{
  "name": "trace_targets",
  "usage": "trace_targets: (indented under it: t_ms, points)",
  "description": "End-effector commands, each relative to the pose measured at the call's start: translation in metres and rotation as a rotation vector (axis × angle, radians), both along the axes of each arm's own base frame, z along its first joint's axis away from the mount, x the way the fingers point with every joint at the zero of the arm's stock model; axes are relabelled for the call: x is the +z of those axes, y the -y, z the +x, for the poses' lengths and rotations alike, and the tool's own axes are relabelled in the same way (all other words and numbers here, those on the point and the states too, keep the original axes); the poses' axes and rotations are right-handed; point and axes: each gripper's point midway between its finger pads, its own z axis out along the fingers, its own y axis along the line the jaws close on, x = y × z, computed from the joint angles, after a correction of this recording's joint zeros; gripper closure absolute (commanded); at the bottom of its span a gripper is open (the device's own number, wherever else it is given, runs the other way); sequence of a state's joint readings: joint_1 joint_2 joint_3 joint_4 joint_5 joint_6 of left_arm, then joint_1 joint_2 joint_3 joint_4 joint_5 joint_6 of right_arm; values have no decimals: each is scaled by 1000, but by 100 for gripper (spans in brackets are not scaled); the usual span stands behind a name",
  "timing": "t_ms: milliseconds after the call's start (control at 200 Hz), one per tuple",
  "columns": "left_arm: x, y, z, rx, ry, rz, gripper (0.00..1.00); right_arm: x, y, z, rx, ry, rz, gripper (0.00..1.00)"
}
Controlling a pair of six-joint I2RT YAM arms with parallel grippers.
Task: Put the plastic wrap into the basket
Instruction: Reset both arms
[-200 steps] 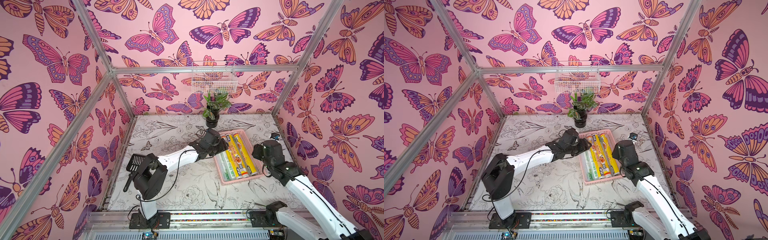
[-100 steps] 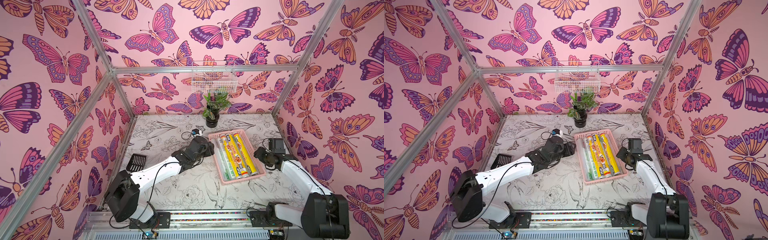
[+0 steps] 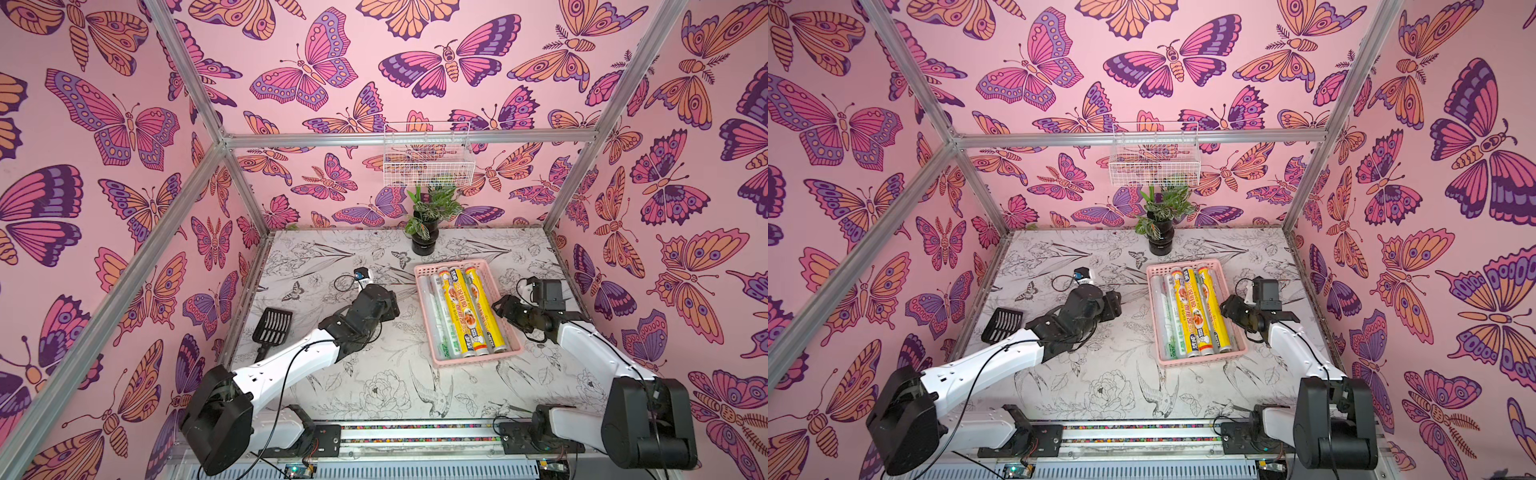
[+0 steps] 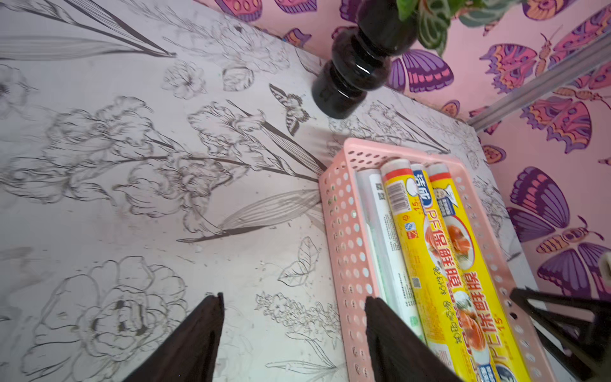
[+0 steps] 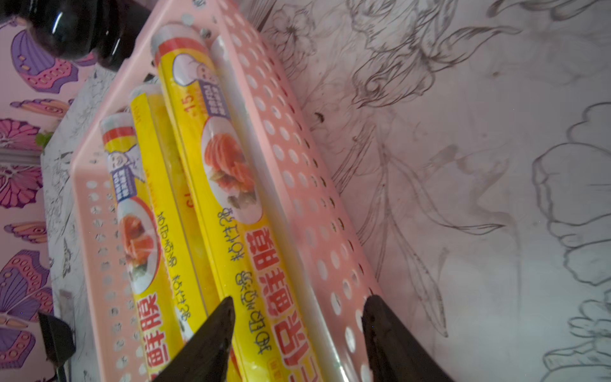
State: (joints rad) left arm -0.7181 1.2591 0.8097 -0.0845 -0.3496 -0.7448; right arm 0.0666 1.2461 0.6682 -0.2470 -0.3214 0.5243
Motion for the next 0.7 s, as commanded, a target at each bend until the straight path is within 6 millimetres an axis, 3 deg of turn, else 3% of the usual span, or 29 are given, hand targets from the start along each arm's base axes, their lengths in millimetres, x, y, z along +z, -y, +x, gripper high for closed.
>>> trace_targets:
  t_ms: [0,145,225,295,361,416,491,536,616,696]
  points:
    - [7,-38,3,85,61,121,23,14,-18,-5,89,49,35,34]
    - [10,-82,8,171,100,251,16,22,57,3,-190,89,-316,31]
    - [8,-112,11,253,106,326,2,44,97,12,-371,182,-473,30]
    - [7,-140,10,350,91,367,0,62,123,18,-483,272,-594,29]
    - [3,-165,9,441,90,410,0,73,132,28,-492,369,-688,27]
    - [-2,-183,9,495,87,451,0,70,139,36,-496,419,-763,19]
    - [-13,-198,14,506,87,542,0,63,141,46,-465,438,-828,18]
    - [-16,-199,23,475,113,602,0,55,139,53,-458,451,-819,18]
    - [-27,-195,36,385,41,554,0,42,125,65,-371,489,-798,18]
    - [-40,-186,49,310,-10,567,0,32,122,66,-356,504,-782,18]
